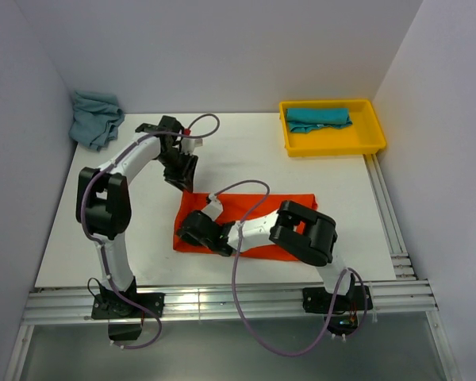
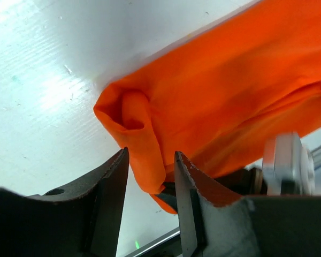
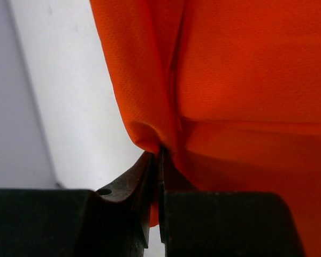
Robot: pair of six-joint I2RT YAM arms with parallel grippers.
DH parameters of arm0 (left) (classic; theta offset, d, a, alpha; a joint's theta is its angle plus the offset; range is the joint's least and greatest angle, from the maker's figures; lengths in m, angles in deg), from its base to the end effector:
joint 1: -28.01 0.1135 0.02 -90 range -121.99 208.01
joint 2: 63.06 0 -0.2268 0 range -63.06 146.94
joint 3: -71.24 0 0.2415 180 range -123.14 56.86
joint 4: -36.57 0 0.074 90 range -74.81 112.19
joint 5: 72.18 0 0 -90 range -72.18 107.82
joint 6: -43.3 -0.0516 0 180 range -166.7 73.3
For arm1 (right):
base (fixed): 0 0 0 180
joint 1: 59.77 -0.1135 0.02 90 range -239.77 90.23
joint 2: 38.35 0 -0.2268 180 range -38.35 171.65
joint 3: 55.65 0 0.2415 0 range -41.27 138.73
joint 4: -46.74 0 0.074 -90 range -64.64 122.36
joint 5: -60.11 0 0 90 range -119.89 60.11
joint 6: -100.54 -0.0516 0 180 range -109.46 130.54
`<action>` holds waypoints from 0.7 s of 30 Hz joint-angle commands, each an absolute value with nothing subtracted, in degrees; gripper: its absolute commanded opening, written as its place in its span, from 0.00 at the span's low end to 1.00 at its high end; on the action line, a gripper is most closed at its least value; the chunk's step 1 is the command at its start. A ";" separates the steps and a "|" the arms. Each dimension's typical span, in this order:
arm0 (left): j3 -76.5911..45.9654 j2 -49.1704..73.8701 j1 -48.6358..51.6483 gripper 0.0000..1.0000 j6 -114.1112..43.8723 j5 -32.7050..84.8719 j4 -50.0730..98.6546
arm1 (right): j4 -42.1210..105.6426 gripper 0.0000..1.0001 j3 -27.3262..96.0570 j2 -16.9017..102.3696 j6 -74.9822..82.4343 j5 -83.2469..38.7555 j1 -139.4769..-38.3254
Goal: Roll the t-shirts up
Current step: Roll the tshirt
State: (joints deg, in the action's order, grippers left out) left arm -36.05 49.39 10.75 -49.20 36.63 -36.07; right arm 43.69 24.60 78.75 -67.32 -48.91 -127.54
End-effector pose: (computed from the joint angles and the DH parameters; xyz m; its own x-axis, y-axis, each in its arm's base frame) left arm 0.3514 -0.1266 0.1813 -0.9174 0.3283 -0.2249 0.3863 0.8703 -0.3056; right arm 0.1710 0.3739 0.0918 -0.8141 0.4511 -0.3657 0.0731 0.7044 0.7060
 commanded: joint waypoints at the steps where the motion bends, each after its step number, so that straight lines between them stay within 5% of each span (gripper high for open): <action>1: -37.10 46.37 13.32 0.45 -52.76 43.04 -38.81 | 54.39 0.01 15.88 79.34 -71.71 -40.18 -126.49; 8: -31.66 41.89 18.86 0.47 -58.11 46.91 -38.20 | 70.39 0.00 8.57 81.62 -78.13 -36.13 -125.08; 21: -15.05 43.29 19.22 0.53 -63.84 52.55 -28.98 | 78.06 0.00 5.31 84.61 -82.18 -32.70 -123.50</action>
